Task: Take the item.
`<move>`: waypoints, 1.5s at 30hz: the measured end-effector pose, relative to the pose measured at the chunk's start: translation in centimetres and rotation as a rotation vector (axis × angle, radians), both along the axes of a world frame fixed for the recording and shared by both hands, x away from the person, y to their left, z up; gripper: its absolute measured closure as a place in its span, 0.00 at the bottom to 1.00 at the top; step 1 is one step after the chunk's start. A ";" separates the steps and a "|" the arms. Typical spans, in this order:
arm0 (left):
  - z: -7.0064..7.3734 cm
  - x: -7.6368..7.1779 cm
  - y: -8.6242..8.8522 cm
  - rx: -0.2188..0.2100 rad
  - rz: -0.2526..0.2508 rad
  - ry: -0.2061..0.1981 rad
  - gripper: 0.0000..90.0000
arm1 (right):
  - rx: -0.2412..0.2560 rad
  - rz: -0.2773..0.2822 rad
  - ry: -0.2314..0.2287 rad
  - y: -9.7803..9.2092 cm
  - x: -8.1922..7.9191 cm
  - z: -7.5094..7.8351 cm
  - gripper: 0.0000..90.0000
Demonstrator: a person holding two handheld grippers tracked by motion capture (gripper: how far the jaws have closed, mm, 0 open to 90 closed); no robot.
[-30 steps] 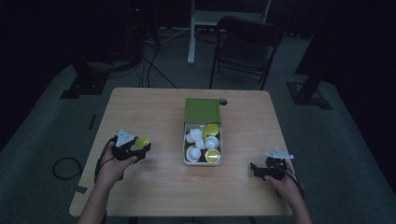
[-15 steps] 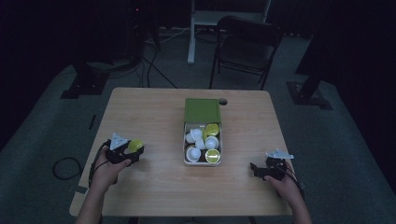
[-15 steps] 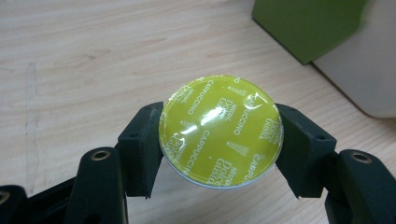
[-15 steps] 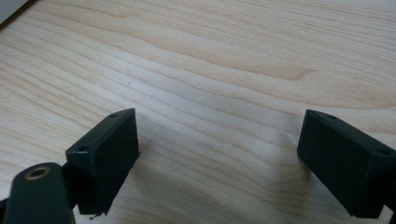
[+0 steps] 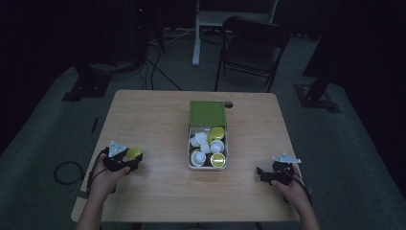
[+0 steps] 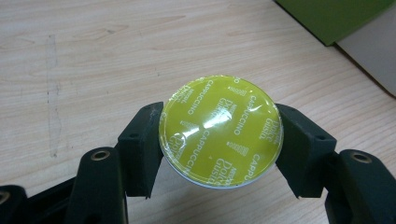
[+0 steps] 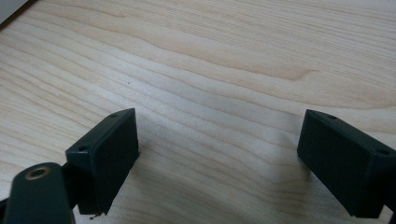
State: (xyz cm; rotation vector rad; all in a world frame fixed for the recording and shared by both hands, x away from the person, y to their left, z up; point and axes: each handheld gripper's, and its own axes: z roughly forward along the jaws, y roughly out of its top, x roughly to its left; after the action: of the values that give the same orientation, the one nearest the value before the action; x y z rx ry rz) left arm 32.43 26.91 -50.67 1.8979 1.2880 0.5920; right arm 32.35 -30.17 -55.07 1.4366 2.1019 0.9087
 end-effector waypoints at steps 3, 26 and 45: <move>-0.2 -0.2 0.3 0.002 0.007 0.006 0.43 | 0.001 -0.001 0.001 0.0 0.0 0.0 0.13; -2.2 -0.9 1.2 0.030 0.010 0.079 0.43 | 0.001 0.000 0.000 0.0 0.0 0.0 0.13; -1.6 -1.2 1.1 0.060 -0.004 0.059 0.30 | 0.001 0.000 0.000 0.0 0.0 0.0 0.13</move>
State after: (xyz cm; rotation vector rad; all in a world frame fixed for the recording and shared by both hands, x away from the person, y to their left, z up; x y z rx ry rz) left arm 31.27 28.03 -52.24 1.9795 1.3175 0.5821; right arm 32.35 -30.16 -55.07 1.4373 2.1017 0.9095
